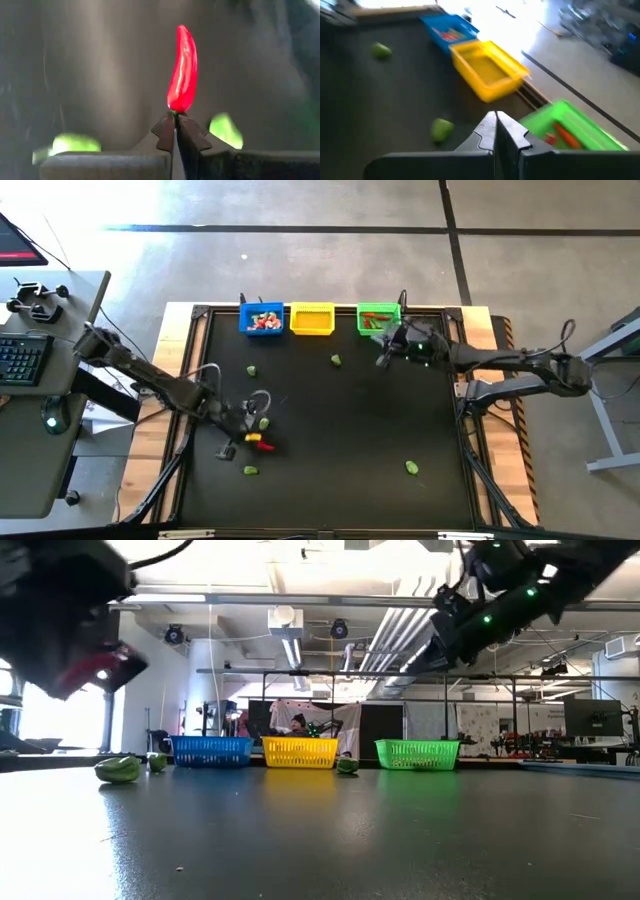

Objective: Sort produce into baskets
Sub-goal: Put the red chili pepper into the green bin

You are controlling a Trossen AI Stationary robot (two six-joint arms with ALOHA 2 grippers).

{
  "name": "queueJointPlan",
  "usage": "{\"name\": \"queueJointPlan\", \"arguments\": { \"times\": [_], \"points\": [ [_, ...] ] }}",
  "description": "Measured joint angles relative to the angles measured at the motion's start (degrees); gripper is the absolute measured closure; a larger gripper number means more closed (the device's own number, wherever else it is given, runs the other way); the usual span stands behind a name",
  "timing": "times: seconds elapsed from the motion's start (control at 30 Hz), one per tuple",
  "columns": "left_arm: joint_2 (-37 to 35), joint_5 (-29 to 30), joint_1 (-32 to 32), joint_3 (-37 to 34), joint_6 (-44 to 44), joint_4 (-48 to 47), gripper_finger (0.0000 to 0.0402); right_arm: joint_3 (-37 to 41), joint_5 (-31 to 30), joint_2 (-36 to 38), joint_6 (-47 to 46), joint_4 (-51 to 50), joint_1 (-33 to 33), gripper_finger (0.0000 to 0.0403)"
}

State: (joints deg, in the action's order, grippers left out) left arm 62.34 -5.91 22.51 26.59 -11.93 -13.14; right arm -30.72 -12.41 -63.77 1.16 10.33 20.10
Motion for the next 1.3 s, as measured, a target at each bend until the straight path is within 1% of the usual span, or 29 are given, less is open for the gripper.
{"name": "queueJointPlan", "arguments": {
  "times": [0.13, 0.2, 0.3, 0.4, 0.47, 0.53, 0.63, 0.73, 0.83, 0.93, 1.1, 1.3],
  "points": [
    [-0.9, -5.5, -6.2, -4.6, 0.0, 16.3, 0.0401, 7.6, 2.4, 0.0, -2.9, 14.8, -4.5, 0.0403],
    [-0.3, -6.7, -9.4, -5.9, 0.2, 24.3, 0.0401, 10.7, 3.4, 0.0, -4.7, 22.0, -6.4, 0.0403],
    [1.6, -7.3, -14.2, -6.6, 2.6, 35.4, 0.0401, 13.6, 5.9, -0.3, -6.3, 29.1, -8.8, 0.0403],
    [5.0, -7.7, -19.1, -6.6, 8.1, 48.3, 0.0401, 14.4, 6.4, -1.6, -6.3, 33.7, -10.8, 0.0399],
    [8.3, -9.3, -22.8, -6.3, 10.6, 56.5, 0.0401, 14.3, 6.5, -3.1, -6.2, 36.3, -11.8, 0.0390],
    [12.3, -10.7, -26.3, -4.8, 10.5, 62.6, 0.0401, 13.3, 6.5, -5.0, -7.2, 38.5, -12.4, 0.0373],
    [18.9, -11.8, -30.2, -0.6, 7.2, 69.7, 0.0401, 10.7, 6.4, -8.2, -8.5, 40.8, -13.2, 0.0334],
    [24.5, -13.0, -31.8, 4.1, 6.2, 74.4, 0.0401, 7.8, 6.4, -11.5, -8.7, 43.3, -14.0, 0.0286],
    [28.1, -15.5, -33.0, 8.7, 6.5, 74.9, 0.0401, 4.9, 6.4, -14.1, -8.5, 46.8, -14.7, 0.0240],
    [31.0, -15.7, -34.5, 11.9, 5.3, 75.4, 0.0401, 2.6, 6.5, -16.3, -6.6, 50.5, -15.3, 0.0210],
    [33.6, -15.5, -37.1, 15.6, 1.2, 77.4, 0.0401, 0.2, 7.0, -18.7, -2.7, 54.9, -16.4, 0.0199],
    [34.7, -15.6, -38.3, 17.2, -1.3, 78.9, 0.0401, -0.5, 7.0, -18.9, -2.2, 55.5, -16.9, 0.0199]
  ]
}}
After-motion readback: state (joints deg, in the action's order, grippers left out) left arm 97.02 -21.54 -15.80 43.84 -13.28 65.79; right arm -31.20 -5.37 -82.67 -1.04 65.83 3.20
